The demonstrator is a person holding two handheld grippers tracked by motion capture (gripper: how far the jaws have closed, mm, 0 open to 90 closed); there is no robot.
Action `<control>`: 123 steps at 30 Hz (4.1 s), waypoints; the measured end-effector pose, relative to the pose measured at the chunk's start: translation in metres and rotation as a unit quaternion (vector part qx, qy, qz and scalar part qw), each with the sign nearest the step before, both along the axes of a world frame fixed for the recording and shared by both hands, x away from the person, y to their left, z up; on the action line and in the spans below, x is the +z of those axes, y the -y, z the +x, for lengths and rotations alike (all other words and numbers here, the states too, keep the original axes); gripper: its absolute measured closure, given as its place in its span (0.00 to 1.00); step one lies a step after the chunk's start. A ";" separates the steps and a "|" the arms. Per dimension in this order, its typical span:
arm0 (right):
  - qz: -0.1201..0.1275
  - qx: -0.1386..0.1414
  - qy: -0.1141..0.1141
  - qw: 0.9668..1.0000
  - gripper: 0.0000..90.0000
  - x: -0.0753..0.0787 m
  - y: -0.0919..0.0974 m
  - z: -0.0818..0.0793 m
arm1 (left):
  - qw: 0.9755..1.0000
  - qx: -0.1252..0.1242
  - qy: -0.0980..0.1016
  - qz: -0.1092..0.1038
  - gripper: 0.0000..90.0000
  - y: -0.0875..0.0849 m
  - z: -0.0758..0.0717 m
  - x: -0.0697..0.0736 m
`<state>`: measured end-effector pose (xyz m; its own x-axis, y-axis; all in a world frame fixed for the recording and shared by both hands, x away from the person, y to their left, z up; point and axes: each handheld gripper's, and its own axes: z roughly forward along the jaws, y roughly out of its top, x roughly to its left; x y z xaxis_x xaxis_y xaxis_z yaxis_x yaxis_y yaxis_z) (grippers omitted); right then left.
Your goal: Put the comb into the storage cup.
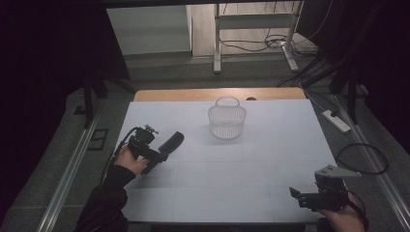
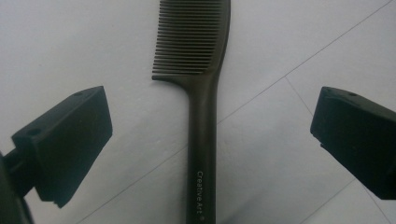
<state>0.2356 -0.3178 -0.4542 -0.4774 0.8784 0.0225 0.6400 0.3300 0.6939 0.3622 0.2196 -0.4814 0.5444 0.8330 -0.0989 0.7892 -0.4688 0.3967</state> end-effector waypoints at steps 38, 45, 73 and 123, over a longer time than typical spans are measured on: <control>0.000 0.003 -0.001 1.000 0.00 0.000 0.000 0.000 | 0.999 -0.009 -0.035 0.041 0.00 0.011 -0.001 -0.044; 0.000 0.004 -0.001 1.000 0.00 0.000 0.000 0.000 | 0.998 -0.001 -0.033 0.050 0.00 0.013 -0.002 -0.046; -0.005 0.007 -0.004 1.000 0.01 -0.001 -0.001 0.000 | 0.999 0.036 -0.024 0.032 0.80 0.003 -0.008 -0.033; -0.003 0.013 0.001 1.000 0.01 0.000 -0.001 -0.001 | 0.986 0.045 0.115 -0.113 0.80 -0.013 -0.059 0.007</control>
